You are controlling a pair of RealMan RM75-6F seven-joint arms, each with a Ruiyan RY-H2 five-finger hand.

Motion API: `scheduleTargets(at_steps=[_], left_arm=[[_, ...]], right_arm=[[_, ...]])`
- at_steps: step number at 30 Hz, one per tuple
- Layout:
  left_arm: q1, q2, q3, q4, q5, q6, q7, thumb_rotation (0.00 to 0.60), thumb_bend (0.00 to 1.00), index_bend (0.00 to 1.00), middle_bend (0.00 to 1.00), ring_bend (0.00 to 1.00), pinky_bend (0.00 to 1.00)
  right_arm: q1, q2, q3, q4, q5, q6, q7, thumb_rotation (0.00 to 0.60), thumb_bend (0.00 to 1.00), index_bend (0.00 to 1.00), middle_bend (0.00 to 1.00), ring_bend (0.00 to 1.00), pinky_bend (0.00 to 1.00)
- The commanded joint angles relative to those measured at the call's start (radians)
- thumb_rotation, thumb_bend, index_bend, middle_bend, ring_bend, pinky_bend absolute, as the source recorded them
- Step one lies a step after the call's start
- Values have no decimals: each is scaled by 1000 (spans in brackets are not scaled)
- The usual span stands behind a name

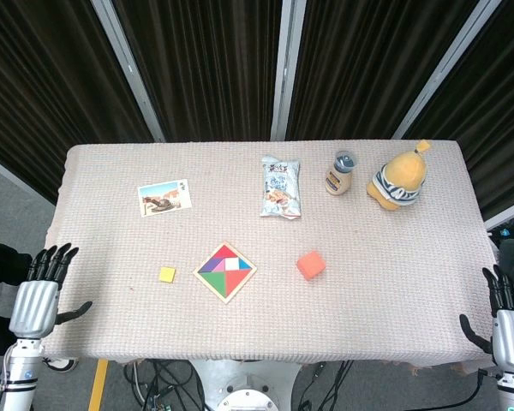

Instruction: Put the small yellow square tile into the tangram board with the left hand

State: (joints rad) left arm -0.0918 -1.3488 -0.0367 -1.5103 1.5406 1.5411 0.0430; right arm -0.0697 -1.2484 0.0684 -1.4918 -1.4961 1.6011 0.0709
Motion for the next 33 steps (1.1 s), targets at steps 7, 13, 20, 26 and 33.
scheduleTargets(at_steps=[7,13,20,26,33], left_arm=[[-6,-7,8,-21,5,-16,28,600,72,100,66,0,6],[-18,-25,7,-12,11,-29,35,600,61,100,66,0,6],[-46,-36,8,-9,23,-67,44,600,64,100,67,0,7],[-85,-54,8,-18,31,-120,36,600,63,101,66,0,7],[-164,-78,-15,-16,26,-218,57,600,64,103,66,0,7]], right_arm=[[0,-10,2,31,8,-4,35,600,200,0,0,0,0],[-2,-14,7,55,16,-3,60,600,201,0,0,0,0],[0,-15,5,46,11,-3,52,600,200,0,0,0,0],[-3,-12,-1,47,4,-1,44,600,200,0,0,0,0],[2,-14,2,61,15,-15,63,600,200,0,0,0,0]])
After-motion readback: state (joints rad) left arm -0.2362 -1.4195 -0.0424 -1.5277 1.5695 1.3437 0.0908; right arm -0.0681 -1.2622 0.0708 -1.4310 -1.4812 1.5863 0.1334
